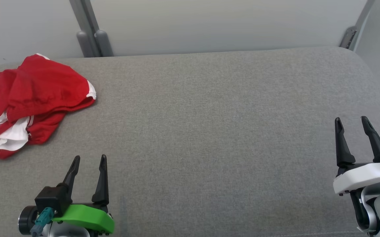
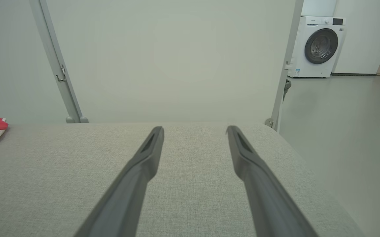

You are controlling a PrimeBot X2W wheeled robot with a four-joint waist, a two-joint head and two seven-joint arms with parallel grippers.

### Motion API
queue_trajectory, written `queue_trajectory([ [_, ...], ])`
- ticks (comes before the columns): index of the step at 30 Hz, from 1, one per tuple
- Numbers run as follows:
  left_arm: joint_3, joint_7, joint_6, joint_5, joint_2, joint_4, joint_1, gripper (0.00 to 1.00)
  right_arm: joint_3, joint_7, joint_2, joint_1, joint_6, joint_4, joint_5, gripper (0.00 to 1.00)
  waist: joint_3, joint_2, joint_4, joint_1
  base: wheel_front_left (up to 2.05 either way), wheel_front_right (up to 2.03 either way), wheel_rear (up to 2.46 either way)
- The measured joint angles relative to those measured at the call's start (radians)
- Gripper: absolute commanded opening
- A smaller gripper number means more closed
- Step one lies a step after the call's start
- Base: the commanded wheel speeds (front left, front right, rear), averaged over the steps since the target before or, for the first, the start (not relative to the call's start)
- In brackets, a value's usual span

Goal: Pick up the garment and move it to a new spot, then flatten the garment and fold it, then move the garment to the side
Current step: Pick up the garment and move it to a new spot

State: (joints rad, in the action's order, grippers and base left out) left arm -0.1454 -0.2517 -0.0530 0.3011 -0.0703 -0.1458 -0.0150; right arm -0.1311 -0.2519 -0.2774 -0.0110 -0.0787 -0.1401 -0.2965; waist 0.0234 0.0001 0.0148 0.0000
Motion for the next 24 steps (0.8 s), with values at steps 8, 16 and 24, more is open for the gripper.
queue_trajectory([
  [8, 0.002, 0.0, -0.001, -0.008, 0.003, -0.01, 0.0, 1.0, -0.005, 0.0, 0.009, 0.0, 0.022, -0.001, 0.008, 1.0, -0.006, 0.0, 0.071, 0.0, 0.0, 0.0, 0.0],
  [16, 0.008, 0.0, -0.001, -0.016, 0.007, -0.017, -0.001, 1.0, -0.029, 0.0, 0.023, 0.0, 0.044, -0.003, 0.02, 1.0, -0.017, 0.0, 0.166, 0.0, 0.0, 0.0, 0.0],
  [24, 0.016, 0.0, -0.006, -0.017, 0.009, -0.018, -0.001, 1.0, -0.041, 0.0, 0.031, -0.001, 0.057, -0.003, 0.035, 1.0, -0.02, 0.0, 0.252, 0.0, 0.0, 0.0, 0.0],
])
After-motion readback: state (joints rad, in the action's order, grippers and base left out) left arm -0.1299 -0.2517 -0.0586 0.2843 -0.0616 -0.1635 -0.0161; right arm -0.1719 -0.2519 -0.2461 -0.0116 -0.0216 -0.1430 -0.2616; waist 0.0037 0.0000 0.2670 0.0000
